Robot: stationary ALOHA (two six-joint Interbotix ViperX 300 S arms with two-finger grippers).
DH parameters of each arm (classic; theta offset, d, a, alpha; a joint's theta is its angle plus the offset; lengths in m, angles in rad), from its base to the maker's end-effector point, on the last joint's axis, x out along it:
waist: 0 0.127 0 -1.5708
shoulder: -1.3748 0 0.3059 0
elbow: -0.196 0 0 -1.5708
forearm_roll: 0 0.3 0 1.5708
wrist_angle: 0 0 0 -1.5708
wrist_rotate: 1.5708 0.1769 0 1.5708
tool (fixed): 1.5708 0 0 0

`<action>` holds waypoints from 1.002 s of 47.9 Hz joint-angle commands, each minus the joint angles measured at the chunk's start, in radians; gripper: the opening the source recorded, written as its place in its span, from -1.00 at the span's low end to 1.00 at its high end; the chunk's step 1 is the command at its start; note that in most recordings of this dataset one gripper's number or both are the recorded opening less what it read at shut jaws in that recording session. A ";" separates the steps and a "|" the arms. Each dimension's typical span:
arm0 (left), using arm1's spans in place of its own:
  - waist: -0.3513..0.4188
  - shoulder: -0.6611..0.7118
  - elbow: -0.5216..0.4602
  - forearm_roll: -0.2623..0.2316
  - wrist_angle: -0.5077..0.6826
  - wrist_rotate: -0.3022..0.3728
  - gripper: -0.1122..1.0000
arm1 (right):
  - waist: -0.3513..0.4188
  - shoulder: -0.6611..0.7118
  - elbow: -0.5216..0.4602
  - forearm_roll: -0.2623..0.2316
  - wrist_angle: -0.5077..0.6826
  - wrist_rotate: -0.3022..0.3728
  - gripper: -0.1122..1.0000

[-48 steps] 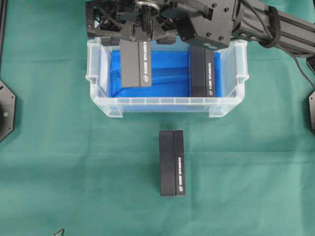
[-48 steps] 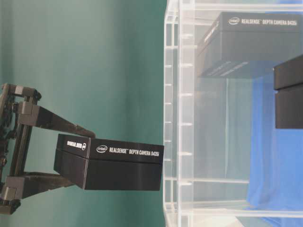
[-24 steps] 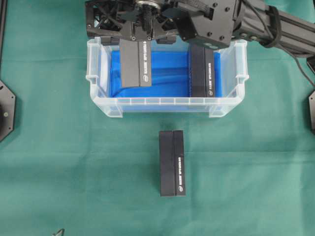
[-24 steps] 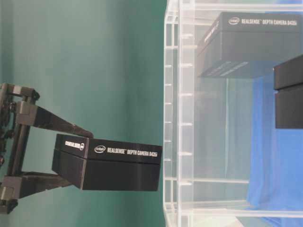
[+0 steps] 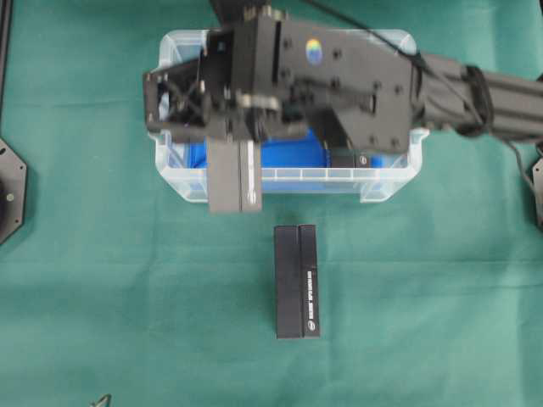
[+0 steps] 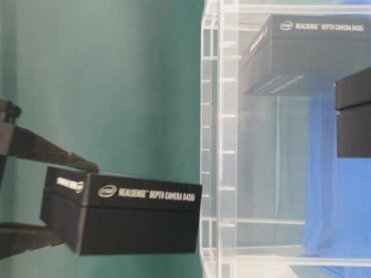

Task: Take the box out of the case with the right arm.
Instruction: 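Carry the box forward and left, beside the middle box on the table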

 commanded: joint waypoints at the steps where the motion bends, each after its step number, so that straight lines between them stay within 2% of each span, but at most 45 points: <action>1: -0.002 0.006 -0.011 0.003 -0.005 0.000 -0.80 | 0.035 -0.066 -0.029 -0.008 0.015 0.020 0.42; 13: -0.003 0.006 -0.012 0.003 -0.005 0.000 -0.80 | 0.141 -0.060 -0.029 -0.018 0.021 0.130 0.42; 20: -0.003 0.006 -0.012 0.002 -0.005 0.000 -0.80 | 0.184 -0.058 -0.029 -0.020 0.018 0.172 0.42; 28: -0.003 0.006 -0.012 0.002 -0.006 -0.002 -0.80 | 0.213 -0.057 -0.029 -0.018 0.012 0.192 0.42; 48: -0.003 0.009 -0.012 0.002 -0.005 -0.002 -0.80 | 0.215 -0.055 -0.029 -0.020 0.009 0.193 0.42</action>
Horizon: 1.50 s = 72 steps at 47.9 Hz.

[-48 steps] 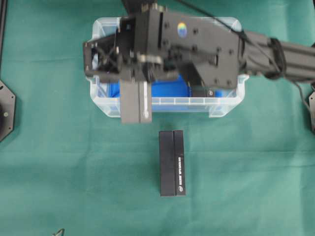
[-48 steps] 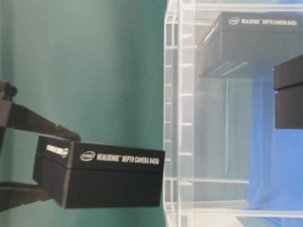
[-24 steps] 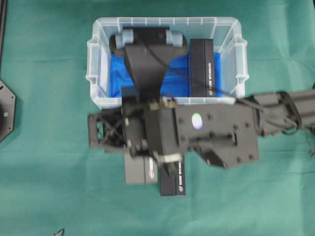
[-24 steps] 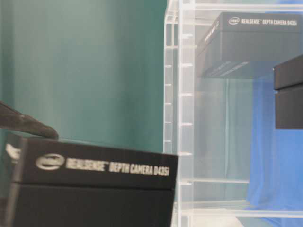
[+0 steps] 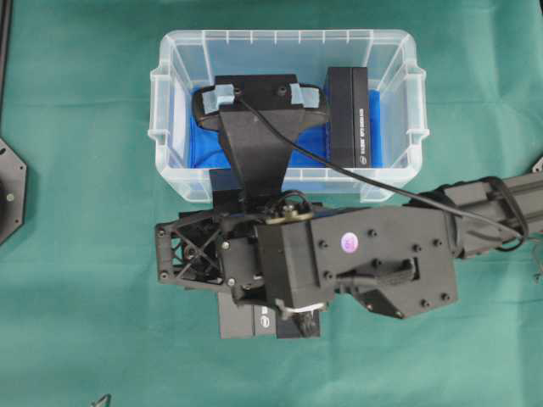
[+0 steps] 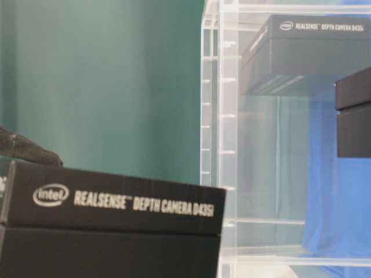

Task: Take the box out of the case with the right arm.
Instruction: 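Carry the box forward and left, beside the middle box on the table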

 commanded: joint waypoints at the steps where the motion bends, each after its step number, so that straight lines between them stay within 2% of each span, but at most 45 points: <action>1: -0.002 0.006 -0.014 0.003 -0.005 -0.002 -0.80 | 0.002 -0.055 -0.029 -0.008 -0.006 0.000 0.42; 47: -0.002 0.006 -0.012 0.003 -0.005 0.000 -0.80 | -0.003 -0.044 -0.029 -0.005 -0.011 0.000 0.42; 60: -0.003 0.006 -0.014 0.005 -0.003 0.000 -0.80 | -0.018 0.023 -0.025 0.080 -0.014 0.005 0.42; 72: -0.003 0.006 -0.014 0.003 -0.003 0.000 -0.80 | -0.021 0.074 0.000 0.118 -0.051 0.018 0.42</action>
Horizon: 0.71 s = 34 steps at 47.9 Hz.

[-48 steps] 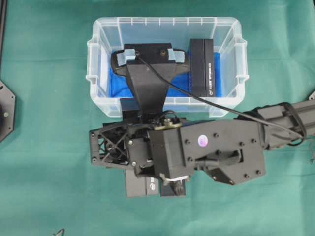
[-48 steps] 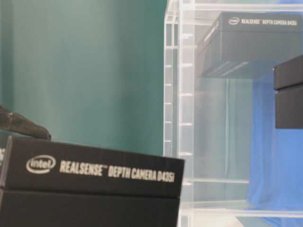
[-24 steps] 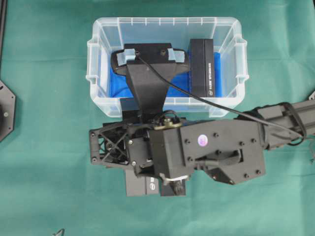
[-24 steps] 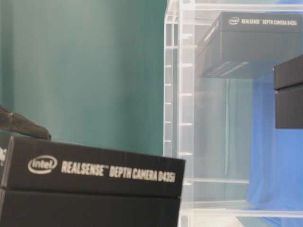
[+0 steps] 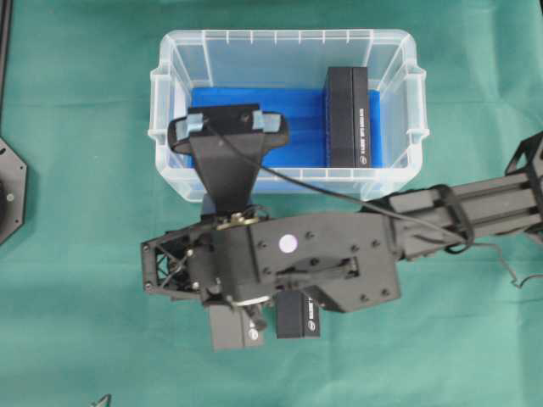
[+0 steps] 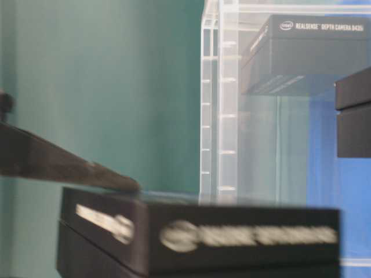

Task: Take the box out of the case with the right arm.
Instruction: 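Carry the box forward and left, beside the middle box on the table, then lower the box onto the table and open the right gripper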

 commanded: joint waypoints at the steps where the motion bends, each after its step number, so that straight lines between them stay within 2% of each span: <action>1: -0.002 0.005 -0.014 0.003 -0.003 0.000 -0.80 | 0.000 -0.018 0.002 0.015 -0.018 0.011 0.42; 8: -0.002 0.005 -0.014 0.002 -0.003 0.002 -0.80 | -0.005 0.005 0.060 0.060 -0.081 0.020 0.42; 16: -0.003 0.003 -0.014 0.003 -0.005 0.002 -0.80 | -0.005 0.006 0.146 0.078 -0.190 0.032 0.42; 34: -0.003 -0.002 -0.012 0.003 -0.005 0.002 -0.80 | -0.006 0.006 0.308 0.133 -0.356 0.058 0.42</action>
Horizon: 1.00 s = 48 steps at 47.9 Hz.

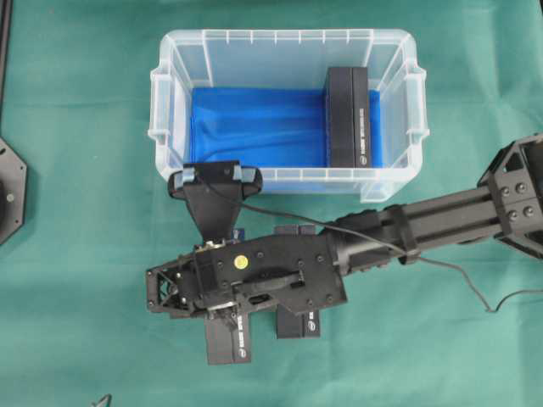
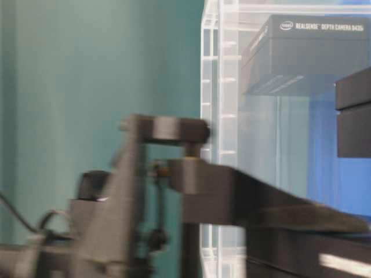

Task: Take the box out of the case with the right arm.
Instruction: 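Lower the box onto the table and open the right gripper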

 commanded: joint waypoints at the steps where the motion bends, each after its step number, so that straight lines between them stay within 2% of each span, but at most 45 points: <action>1: -0.002 0.003 -0.012 0.002 -0.003 0.002 -0.80 | -0.002 -0.035 0.009 0.012 -0.044 0.003 0.42; 5: -0.003 0.003 -0.012 0.003 -0.005 0.003 -0.80 | -0.002 -0.035 0.038 0.026 -0.080 0.005 0.42; 16: -0.002 0.003 -0.012 0.003 -0.005 0.003 -0.80 | -0.009 -0.043 0.051 0.028 -0.072 0.005 0.42; 40: -0.003 0.003 -0.012 0.002 -0.005 0.003 -0.80 | -0.011 -0.049 0.051 -0.008 -0.067 -0.012 0.42; 48: -0.002 0.003 -0.012 0.003 -0.005 0.003 -0.80 | -0.012 -0.052 0.051 -0.008 -0.063 -0.014 0.78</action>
